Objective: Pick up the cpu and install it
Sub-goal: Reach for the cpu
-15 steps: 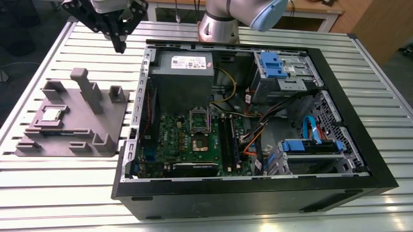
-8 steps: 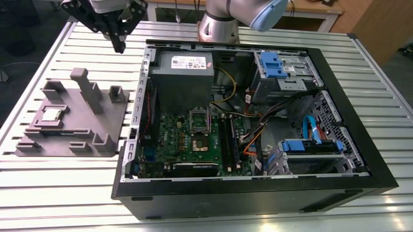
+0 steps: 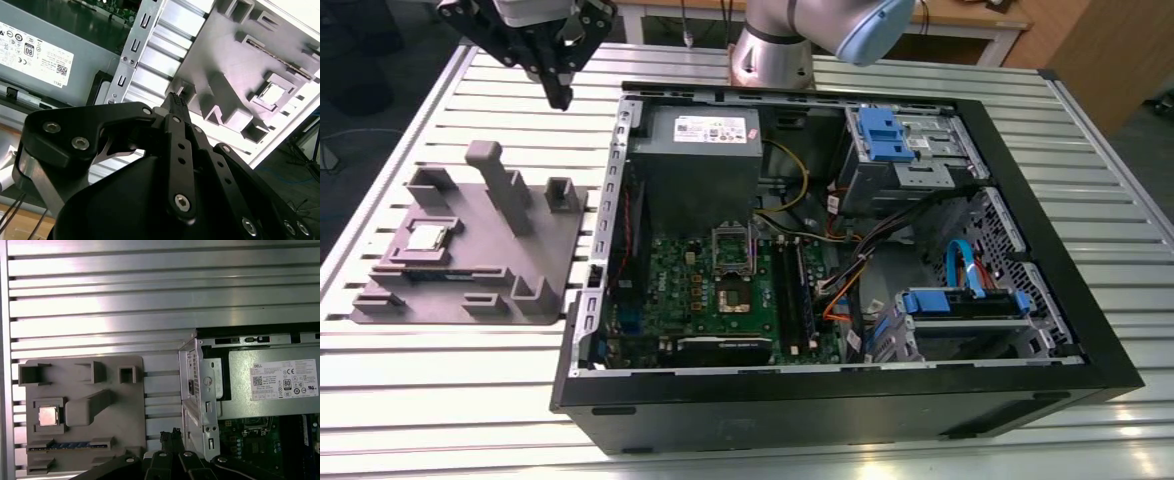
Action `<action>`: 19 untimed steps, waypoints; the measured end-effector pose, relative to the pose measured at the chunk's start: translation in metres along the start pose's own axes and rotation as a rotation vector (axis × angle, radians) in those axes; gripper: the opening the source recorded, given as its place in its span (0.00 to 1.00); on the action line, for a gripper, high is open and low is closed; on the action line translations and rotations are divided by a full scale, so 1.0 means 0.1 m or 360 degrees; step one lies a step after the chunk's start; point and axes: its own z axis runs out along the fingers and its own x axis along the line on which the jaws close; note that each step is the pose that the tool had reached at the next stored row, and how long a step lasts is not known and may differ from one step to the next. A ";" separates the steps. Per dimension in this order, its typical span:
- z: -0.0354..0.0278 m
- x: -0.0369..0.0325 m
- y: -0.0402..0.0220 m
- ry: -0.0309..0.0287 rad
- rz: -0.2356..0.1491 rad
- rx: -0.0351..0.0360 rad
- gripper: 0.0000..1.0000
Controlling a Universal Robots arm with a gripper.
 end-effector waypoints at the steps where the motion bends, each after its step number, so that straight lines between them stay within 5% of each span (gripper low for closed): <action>1: 0.000 0.006 -0.001 0.00000 0.0000 0.0000 0.10; 19: -0.002 0.070 -0.005 0.00001 0.0000 0.0000 0.10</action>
